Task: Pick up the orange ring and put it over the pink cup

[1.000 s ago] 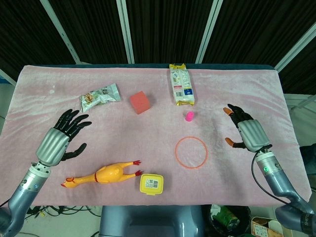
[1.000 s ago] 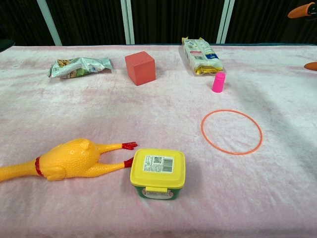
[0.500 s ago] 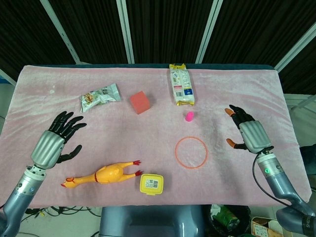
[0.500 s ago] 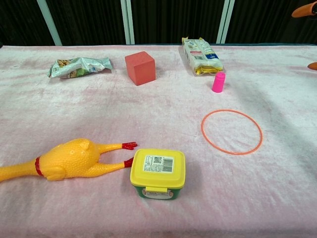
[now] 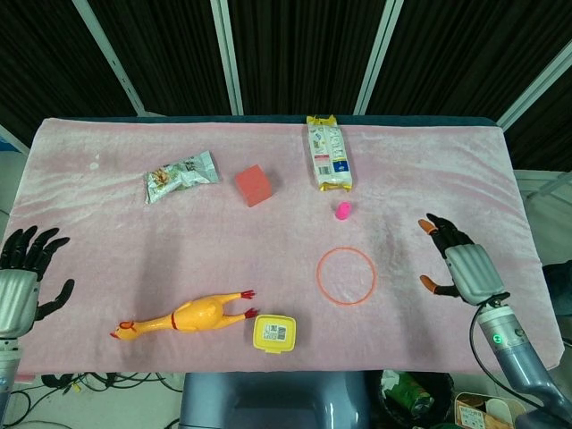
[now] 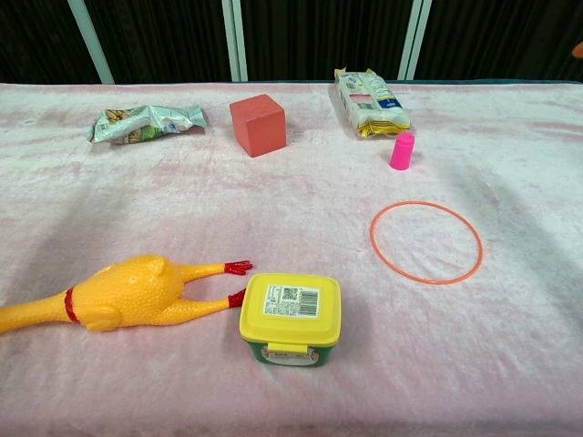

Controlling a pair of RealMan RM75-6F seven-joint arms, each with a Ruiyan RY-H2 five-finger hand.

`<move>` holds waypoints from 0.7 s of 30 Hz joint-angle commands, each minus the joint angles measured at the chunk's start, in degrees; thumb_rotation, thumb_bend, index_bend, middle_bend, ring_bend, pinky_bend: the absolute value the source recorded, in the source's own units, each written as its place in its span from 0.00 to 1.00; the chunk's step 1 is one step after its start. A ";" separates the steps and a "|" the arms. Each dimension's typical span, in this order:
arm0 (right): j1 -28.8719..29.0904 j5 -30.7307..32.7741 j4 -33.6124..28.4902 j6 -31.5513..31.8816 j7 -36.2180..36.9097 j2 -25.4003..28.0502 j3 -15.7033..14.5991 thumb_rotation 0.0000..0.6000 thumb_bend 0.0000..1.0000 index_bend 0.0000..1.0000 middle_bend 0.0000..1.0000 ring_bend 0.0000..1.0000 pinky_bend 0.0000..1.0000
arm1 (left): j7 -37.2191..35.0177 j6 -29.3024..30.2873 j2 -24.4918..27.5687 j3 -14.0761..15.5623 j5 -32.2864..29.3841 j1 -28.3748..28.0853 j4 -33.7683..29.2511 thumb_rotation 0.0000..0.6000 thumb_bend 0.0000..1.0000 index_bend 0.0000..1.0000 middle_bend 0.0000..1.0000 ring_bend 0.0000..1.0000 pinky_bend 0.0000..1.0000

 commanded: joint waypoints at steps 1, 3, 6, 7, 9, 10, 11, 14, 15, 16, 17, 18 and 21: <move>-2.34 -2.22 -2.86 1.88 0.67 -1.33 -2.80 1.00 0.20 0.03 0.00 0.00 0.19 | 1.66 -1.39 2.64 2.30 -3.79 2.36 -4.62 1.00 0.33 0.20 0.12 0.00 0.00; -3.17 -3.56 -3.59 2.44 0.73 -2.31 -4.24 1.00 0.20 0.08 0.00 0.00 0.19 | 1.50 -1.81 3.20 2.66 -4.57 2.84 -5.15 1.00 0.33 0.20 0.12 0.00 0.00; -3.93 -5.57 -3.18 2.37 -2.91 -4.90 -6.59 1.00 0.20 0.14 0.00 0.00 0.19 | 0.92 -1.90 3.09 3.21 -5.32 3.75 -4.72 1.00 0.33 0.20 0.12 0.00 0.00; -3.94 -5.88 -3.23 1.58 -4.02 -5.78 -7.41 1.00 0.20 0.16 0.00 0.00 0.19 | 0.47 -2.07 3.05 3.38 -5.52 3.99 -4.65 1.00 0.33 0.20 0.12 0.00 0.00; -3.69 -6.07 -3.23 0.26 -5.64 -7.46 -8.17 1.00 0.20 0.21 0.00 0.00 0.19 | -0.28 -2.46 3.27 3.39 -5.58 4.03 -4.82 1.00 0.33 0.19 0.12 0.00 0.00; -3.58 -6.07 -3.12 0.01 -5.98 -7.98 -8.20 1.00 0.20 0.23 0.00 0.00 0.19 | -0.47 -2.42 3.30 3.31 -5.43 4.00 -4.74 1.00 0.33 0.19 0.12 0.00 0.00; -3.41 -5.93 -2.80 -0.37 -6.67 -8.93 -8.14 1.00 0.21 0.26 0.00 0.00 0.19 | -0.76 -2.30 3.30 3.18 -5.19 3.99 -4.48 1.00 0.33 0.19 0.12 0.00 0.00; -2.40 -5.09 -1.36 -2.29 -8.90 -12.05 -7.69 1.00 0.22 0.32 0.00 0.00 0.19 | -1.20 -2.38 3.22 3.00 -5.35 4.14 -4.05 1.00 0.33 0.19 0.12 0.00 0.00; -1.96 -4.70 -0.85 -3.02 -9.46 -13.03 -7.41 1.00 0.23 0.34 0.00 0.00 0.19 | -1.35 -2.38 3.18 2.89 -5.33 4.14 -3.93 1.00 0.33 0.19 0.12 0.00 0.00; -1.47 -4.23 -0.25 -3.76 -9.98 -14.03 -7.03 1.00 0.23 0.37 0.00 0.00 0.19 | -1.42 -2.35 3.13 2.75 -5.31 4.13 -3.74 1.00 0.33 0.19 0.12 0.00 0.00; -1.20 -3.95 0.11 -4.15 -10.22 -14.55 -6.78 1.00 0.23 0.38 0.00 0.00 0.19 | -1.42 -2.34 3.09 2.70 -5.32 4.14 -3.65 1.00 0.33 0.19 0.12 0.00 0.00; -0.70 -3.31 0.89 -4.87 -10.66 -15.53 -6.30 1.00 0.24 0.40 0.00 0.00 0.19 | -1.38 -2.33 3.02 2.60 -5.33 4.15 -3.49 1.00 0.33 0.19 0.12 0.00 0.00; 0.78 -1.30 3.50 -7.14 -12.20 -17.90 -5.01 1.00 0.25 0.43 0.00 0.00 0.19 | -0.82 -2.38 2.80 2.41 -5.53 4.21 -3.16 1.00 0.33 0.19 0.12 0.00 0.00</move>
